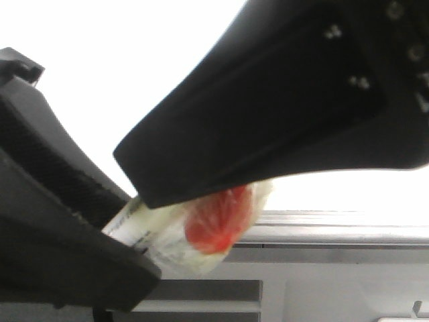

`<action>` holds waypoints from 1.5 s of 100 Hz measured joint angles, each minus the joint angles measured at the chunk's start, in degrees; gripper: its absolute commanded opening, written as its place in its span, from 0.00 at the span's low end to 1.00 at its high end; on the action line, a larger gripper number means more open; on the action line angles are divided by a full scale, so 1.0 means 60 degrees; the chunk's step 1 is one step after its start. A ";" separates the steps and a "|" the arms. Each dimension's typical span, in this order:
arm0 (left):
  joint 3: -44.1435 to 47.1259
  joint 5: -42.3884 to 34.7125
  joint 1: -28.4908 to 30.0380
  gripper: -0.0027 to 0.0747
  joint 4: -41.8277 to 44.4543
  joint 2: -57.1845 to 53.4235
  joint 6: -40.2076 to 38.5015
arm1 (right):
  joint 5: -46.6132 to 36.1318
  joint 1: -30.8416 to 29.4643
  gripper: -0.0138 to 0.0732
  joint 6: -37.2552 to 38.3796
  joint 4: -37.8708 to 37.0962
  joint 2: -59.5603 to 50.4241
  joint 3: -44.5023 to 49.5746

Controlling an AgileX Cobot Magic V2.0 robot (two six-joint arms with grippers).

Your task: Write number 9 on whiteboard

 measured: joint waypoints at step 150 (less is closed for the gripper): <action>0.1089 -0.3045 0.1127 0.01 -0.1668 -0.5306 -0.2735 | -0.3730 -0.0661 0.11 1.3501 -1.3747 -0.3756 0.0647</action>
